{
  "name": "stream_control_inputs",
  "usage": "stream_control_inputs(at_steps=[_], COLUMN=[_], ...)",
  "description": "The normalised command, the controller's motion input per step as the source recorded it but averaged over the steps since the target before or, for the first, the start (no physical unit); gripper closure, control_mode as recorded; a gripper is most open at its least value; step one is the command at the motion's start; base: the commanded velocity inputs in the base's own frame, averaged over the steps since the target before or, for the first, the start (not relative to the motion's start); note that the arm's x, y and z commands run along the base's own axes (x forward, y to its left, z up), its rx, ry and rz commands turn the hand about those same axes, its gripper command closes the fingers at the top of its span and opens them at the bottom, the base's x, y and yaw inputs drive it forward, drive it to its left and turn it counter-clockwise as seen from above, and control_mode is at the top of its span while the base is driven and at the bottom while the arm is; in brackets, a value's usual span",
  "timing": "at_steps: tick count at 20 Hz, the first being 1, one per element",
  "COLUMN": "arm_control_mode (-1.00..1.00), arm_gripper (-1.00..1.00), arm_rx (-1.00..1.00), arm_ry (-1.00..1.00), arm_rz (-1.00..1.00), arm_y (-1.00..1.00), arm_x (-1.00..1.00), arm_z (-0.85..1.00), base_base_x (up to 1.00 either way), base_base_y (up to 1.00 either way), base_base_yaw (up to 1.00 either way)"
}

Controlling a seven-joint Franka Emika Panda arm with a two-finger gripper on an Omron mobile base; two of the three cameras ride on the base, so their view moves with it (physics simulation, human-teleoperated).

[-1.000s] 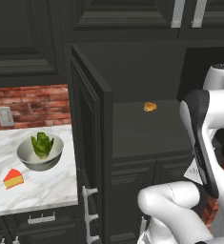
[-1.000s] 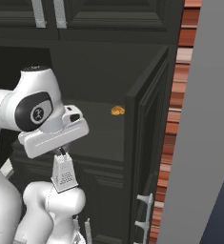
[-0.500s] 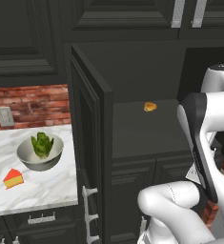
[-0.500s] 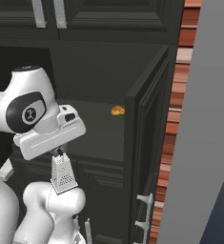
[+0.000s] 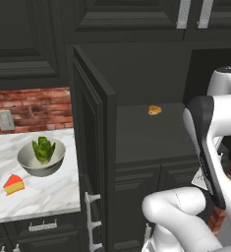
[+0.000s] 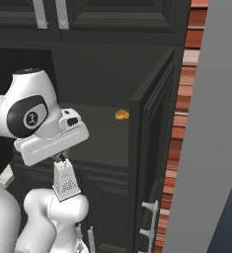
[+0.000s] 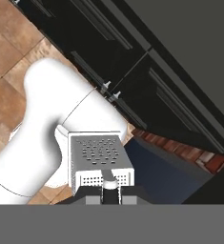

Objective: Pick the cheese from the fridge and the cheese grater from the cabinet and place them next to the salad bowl.

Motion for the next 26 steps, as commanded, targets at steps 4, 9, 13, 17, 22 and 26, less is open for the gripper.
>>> stream_control_inputs(at_steps=[4,9,13,17,22,26], arm_control_mode=[1.0,1.0,1.0,1.0,1.0,1.0], arm_gripper=[1.0,1.0,1.0,1.0,1.0,1.0], arm_rx=[0.0,0.0,0.0,0.0,0.0,0.0], arm_ry=[0.0,0.0,0.0,0.0,0.0,0.0], arm_rz=[0.0,0.0,0.0,0.0,0.0,0.0], arm_y=[0.0,0.0,0.0,0.0,0.0,0.0], arm_x=[0.0,0.0,0.0,0.0,0.0,0.0], arm_z=[0.0,0.0,0.0,0.0,0.0,0.0], base_base_x=[-0.19,-0.36,-0.33,-0.24,-0.22,-0.24], base_base_y=[0.06,0.27,0.36,0.4,0.35,0.19], base_base_yaw=[0.0,0.0,0.0,-0.05,-0.22,-0.32])
